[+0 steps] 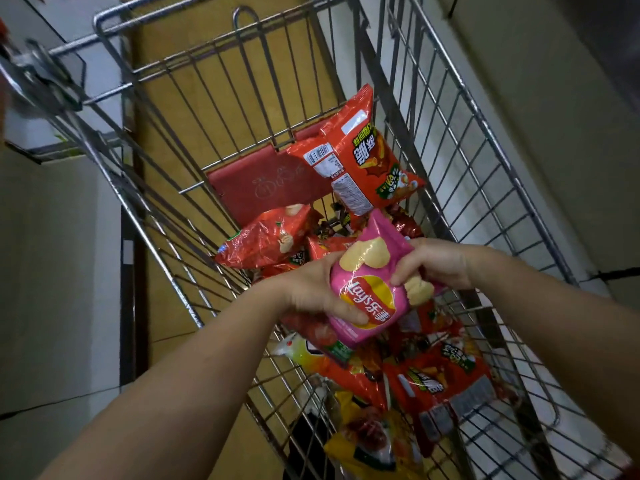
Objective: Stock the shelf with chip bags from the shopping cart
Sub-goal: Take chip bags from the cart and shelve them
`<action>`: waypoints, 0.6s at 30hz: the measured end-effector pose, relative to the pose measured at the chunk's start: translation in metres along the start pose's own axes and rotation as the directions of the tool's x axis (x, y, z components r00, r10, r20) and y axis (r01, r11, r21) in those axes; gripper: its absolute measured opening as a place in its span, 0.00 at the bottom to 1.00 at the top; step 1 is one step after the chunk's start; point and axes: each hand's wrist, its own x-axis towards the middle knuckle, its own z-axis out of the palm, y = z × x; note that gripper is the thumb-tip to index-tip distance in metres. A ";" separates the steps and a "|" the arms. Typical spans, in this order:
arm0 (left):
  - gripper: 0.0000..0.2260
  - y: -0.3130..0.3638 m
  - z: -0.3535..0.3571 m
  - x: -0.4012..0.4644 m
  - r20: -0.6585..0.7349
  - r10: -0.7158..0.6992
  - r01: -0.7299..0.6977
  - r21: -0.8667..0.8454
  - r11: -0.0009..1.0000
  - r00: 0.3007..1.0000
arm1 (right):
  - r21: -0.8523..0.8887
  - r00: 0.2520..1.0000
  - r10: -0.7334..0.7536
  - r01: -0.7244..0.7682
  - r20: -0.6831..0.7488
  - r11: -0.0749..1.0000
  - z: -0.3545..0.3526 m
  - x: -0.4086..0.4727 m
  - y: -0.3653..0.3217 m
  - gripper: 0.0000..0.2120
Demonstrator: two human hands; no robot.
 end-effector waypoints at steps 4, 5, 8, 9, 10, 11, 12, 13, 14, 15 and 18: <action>0.30 -0.015 0.000 0.005 -0.203 -0.061 0.020 -0.201 0.979 0.977 | -0.146 0.948 -0.199 0.166 -0.249 0.975 -0.002 0.006 -0.017 0.20; 0.30 -0.017 0.000 0.006 -0.285 -0.102 0.017 -0.283 0.959 0.953 | -0.145 0.891 -0.264 0.226 -0.368 0.963 -0.004 0.011 -0.020 0.21; 0.31 -0.016 -0.003 0.010 -0.525 -0.212 -0.102 -0.505 0.857 0.825 | -0.197 0.668 -0.350 0.295 -0.657 0.935 -0.017 0.024 -0.032 0.22; 0.30 -0.012 -0.004 0.010 -0.575 -0.244 -0.143 -0.545 0.826 0.781 | -0.225 0.626 -0.359 0.286 -0.692 0.931 -0.021 0.028 -0.037 0.24; 0.29 -0.009 -0.006 0.010 -0.607 -0.268 -0.174 -0.569 0.803 0.748 | -0.261 0.600 -0.377 0.275 -0.705 0.925 -0.024 0.030 -0.044 0.26; 0.27 -0.005 -0.007 0.010 -0.629 -0.280 -0.198 -0.580 0.791 0.725 | -0.296 0.587 -0.397 0.266 -0.705 0.918 -0.027 0.033 -0.051 0.28; 0.26 -0.004 -0.008 0.010 -0.648 -0.285 -0.217 -0.582 0.784 0.706 | -0.331 0.584 -0.417 0.255 -0.696 0.909 -0.028 0.036 -0.059 0.30; 0.26 -0.002 -0.009 0.011 -0.670 -0.286 -0.239 -0.577 0.781 0.685 | -0.367 0.587 -0.432 0.235 -0.685 0.900 -0.030 0.039 -0.068 0.32; 0.26 -0.003 -0.010 0.012 -0.692 -0.293 -0.263 -0.578 0.772 0.659 | -0.404 0.589 -0.446 0.212 -0.674 0.890 -0.031 0.043 -0.077 0.35; 0.27 -0.003 -0.010 0.012 -0.712 -0.303 -0.293 -0.583 0.758 0.633 | -0.437 0.591 -0.462 0.197 -0.661 0.877 -0.032 0.047 -0.085 0.37; 0.27 -0.007 -0.010 0.013 -0.766 -0.344 -0.375 -0.587 0.717 0.542 | -0.463 0.635 -0.474 0.200 -0.610 0.864 -0.030 0.056 -0.099 0.39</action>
